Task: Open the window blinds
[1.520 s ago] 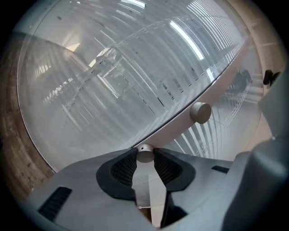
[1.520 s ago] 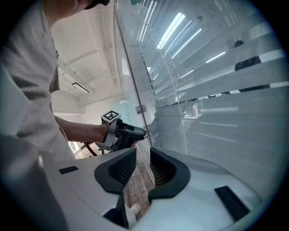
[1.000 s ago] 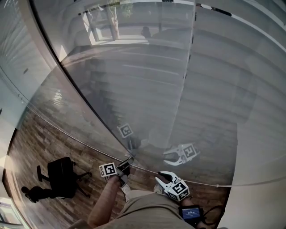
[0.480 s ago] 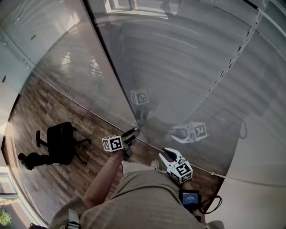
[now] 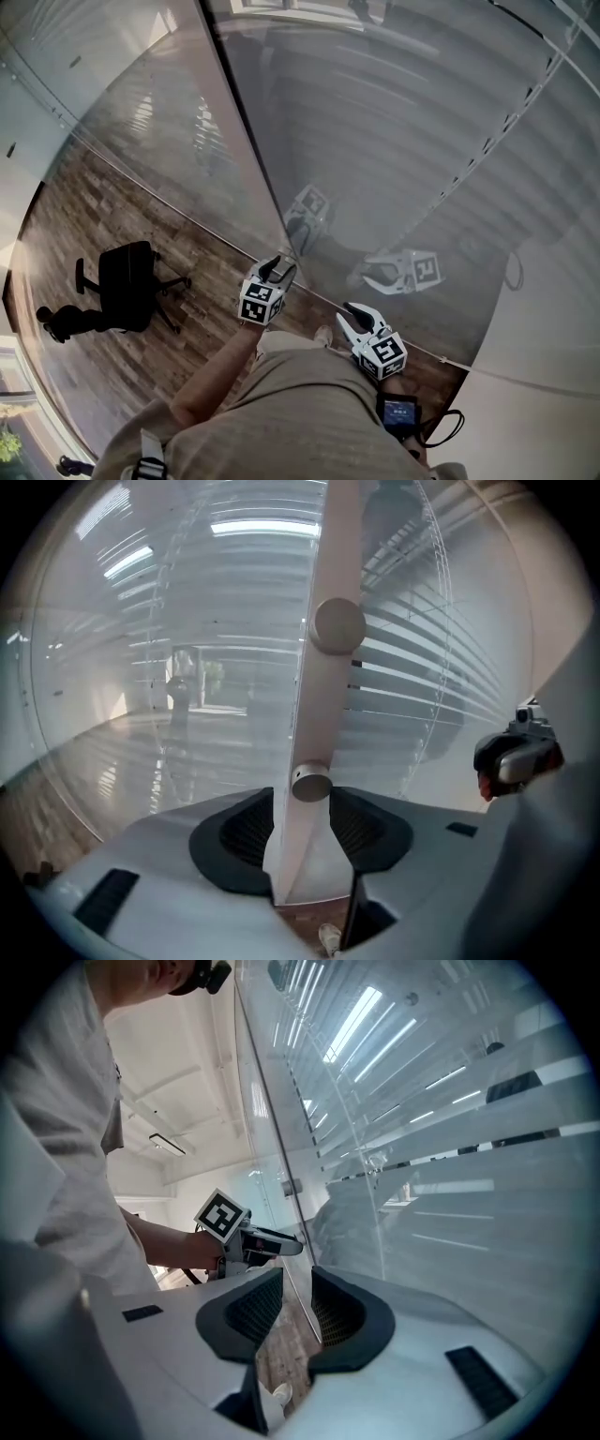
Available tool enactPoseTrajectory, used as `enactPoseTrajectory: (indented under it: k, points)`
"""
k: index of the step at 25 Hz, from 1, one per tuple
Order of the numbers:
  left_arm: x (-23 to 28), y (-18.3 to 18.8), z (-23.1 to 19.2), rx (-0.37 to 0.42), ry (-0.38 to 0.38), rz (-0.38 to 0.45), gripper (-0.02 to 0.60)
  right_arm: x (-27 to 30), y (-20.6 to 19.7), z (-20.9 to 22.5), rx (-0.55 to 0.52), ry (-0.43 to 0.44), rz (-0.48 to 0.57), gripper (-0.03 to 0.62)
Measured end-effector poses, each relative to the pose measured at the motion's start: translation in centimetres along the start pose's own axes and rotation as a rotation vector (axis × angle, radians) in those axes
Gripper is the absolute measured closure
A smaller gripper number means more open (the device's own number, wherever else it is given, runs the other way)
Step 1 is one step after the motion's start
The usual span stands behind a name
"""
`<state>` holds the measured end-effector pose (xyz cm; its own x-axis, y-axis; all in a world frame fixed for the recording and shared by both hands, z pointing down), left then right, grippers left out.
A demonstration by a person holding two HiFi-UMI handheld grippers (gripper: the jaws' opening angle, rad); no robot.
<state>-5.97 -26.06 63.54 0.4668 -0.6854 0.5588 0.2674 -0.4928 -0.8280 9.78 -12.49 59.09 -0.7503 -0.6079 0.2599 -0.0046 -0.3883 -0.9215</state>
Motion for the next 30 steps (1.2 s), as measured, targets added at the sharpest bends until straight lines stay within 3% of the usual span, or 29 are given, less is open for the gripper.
enactPoseTrajectory:
  k: [6,11,18,23,30]
  points:
    - [-0.1,0.5,0.4,0.012,0.005,0.004,0.443,-0.3,0.6,0.5,0.0,-0.022,0.008,0.491]
    - [-0.2,1.0,0.2,-0.013,-0.005,-0.019,0.448,-0.4,1.6,0.9,-0.004,-0.029,0.012,0.491]
    - [-1.0,2.6,0.7,0.103,0.063,0.059,0.446,-0.3,1.7,1.0,-0.008,-0.029,0.015,0.491]
    - [-0.8,2.1,0.9,0.092,0.06,0.049,0.446,-0.1,1.3,0.8,-0.012,-0.023,0.017,0.491]
    - [-1.0,2.2,0.5,-0.128,-0.036,0.026,0.448,-0.4,1.8,0.6,-0.012,-0.021,0.017,0.491]
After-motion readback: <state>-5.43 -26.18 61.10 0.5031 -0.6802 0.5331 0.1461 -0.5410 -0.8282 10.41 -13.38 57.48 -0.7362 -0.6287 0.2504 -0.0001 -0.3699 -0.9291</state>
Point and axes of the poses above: the fingertips, and each gripper's own axes: x forward along the fingers, z to its right, y out of its top, the point moved 3 cm from there along -x, backward along the fingers, and after that the axes turned 8 degrees about y, right-handed, at the moved point
